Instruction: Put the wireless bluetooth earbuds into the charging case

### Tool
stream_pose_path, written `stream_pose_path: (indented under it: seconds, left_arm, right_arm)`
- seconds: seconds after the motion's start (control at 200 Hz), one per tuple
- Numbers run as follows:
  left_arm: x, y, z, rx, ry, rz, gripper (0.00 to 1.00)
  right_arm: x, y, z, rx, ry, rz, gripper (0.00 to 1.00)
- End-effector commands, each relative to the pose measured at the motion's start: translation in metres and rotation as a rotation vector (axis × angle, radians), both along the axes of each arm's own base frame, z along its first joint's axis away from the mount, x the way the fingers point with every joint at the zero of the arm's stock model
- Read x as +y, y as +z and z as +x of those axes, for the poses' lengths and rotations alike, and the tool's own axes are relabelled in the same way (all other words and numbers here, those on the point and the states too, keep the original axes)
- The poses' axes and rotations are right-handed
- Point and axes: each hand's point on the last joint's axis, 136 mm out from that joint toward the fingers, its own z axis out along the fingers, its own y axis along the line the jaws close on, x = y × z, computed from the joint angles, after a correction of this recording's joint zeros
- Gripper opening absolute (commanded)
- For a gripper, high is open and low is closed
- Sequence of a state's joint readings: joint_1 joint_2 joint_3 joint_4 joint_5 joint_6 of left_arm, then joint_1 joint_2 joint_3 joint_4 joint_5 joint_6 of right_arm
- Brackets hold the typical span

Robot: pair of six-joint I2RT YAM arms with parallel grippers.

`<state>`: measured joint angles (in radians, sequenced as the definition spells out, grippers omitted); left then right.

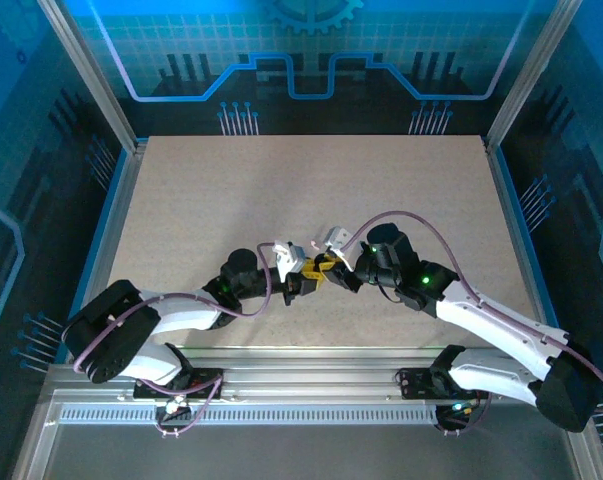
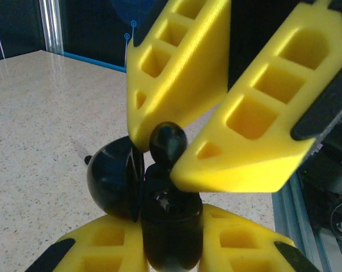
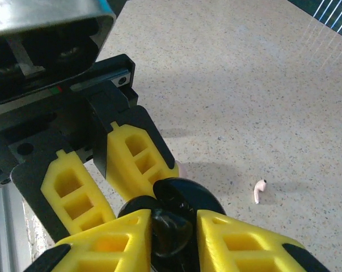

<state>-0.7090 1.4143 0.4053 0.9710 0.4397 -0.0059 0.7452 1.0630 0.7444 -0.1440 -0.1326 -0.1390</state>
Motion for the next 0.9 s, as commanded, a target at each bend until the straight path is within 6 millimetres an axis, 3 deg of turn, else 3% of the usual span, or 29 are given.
stream_pose_path:
  seconds: [0.0, 0.41, 0.69, 0.895]
  left_arm:
    - [-0.002, 0.026, -0.004, -0.069, -0.024, -0.061, 0.18]
    - [0.001, 0.024, -0.006, -0.071, -0.019, -0.058, 0.18]
    - [0.003, 0.022, -0.006, -0.073, -0.007, -0.051, 0.18]
    - [0.003, 0.022, -0.007, -0.078, -0.011, -0.055, 0.18]
  right_arm:
    - [0.001, 0.002, -0.003, 0.026, 0.011, -0.001, 0.3]
    - [0.004, 0.024, -0.007, 0.038, 0.029, 0.097, 0.41]
    - [-0.006, 0.052, -0.013, 0.072, 0.017, 0.208, 0.51]
    - [-0.016, 0.058, -0.011, 0.123, -0.03, 0.263, 0.51]
